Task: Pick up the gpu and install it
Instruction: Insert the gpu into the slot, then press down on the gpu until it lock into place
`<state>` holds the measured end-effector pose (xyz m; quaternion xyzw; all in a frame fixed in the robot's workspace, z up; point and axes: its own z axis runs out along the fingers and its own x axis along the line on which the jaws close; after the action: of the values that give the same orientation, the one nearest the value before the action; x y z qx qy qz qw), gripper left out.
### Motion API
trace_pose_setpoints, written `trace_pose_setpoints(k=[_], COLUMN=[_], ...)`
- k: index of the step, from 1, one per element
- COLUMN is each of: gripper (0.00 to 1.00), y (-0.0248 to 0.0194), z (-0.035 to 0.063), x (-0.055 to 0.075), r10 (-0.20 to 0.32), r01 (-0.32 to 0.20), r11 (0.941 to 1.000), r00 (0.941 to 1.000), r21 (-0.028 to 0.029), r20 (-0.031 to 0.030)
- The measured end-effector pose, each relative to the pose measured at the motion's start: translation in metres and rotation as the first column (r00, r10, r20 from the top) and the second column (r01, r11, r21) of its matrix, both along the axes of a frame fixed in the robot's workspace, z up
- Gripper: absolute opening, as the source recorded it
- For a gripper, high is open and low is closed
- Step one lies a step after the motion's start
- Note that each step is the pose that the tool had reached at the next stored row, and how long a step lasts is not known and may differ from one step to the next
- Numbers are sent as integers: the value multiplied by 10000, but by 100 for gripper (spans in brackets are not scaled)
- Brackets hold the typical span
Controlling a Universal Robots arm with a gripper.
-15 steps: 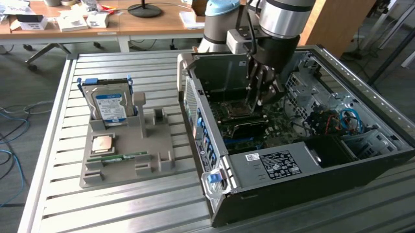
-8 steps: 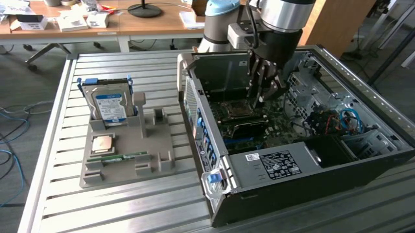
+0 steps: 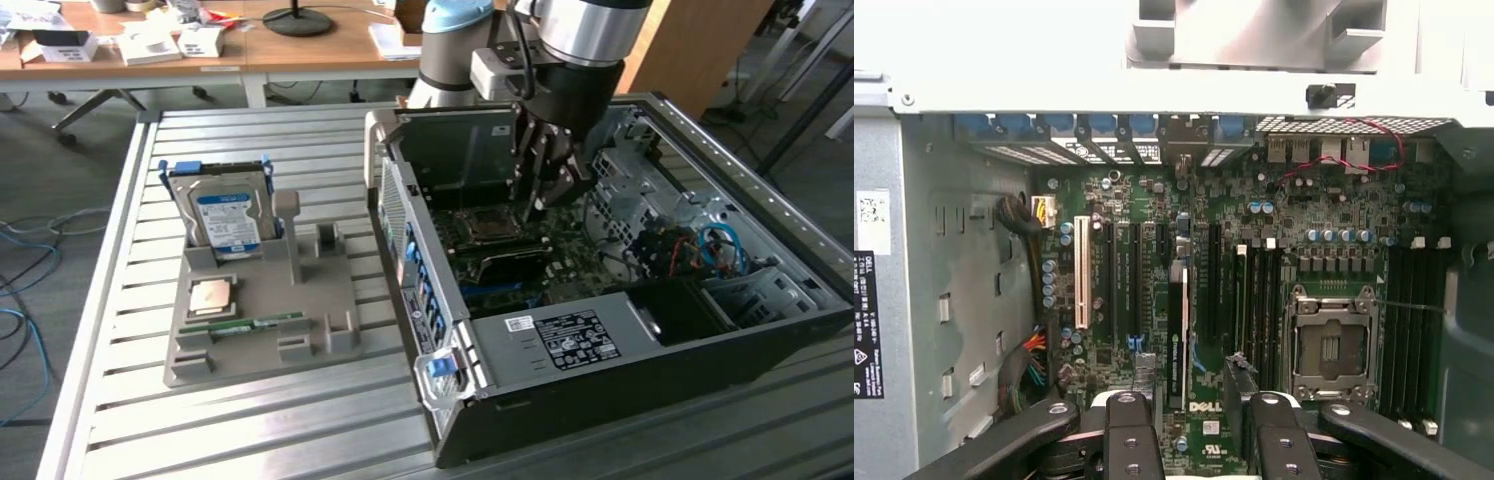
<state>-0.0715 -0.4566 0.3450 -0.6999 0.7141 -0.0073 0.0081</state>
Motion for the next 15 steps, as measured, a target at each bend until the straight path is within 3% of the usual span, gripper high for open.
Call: trace_pose_setpoints(k=[15], gripper=[40], y=[0], z=[-1], x=[3], r10=[0], r01=[0], r11=[10000], r00=[10000], r21=[1], r20=[0])
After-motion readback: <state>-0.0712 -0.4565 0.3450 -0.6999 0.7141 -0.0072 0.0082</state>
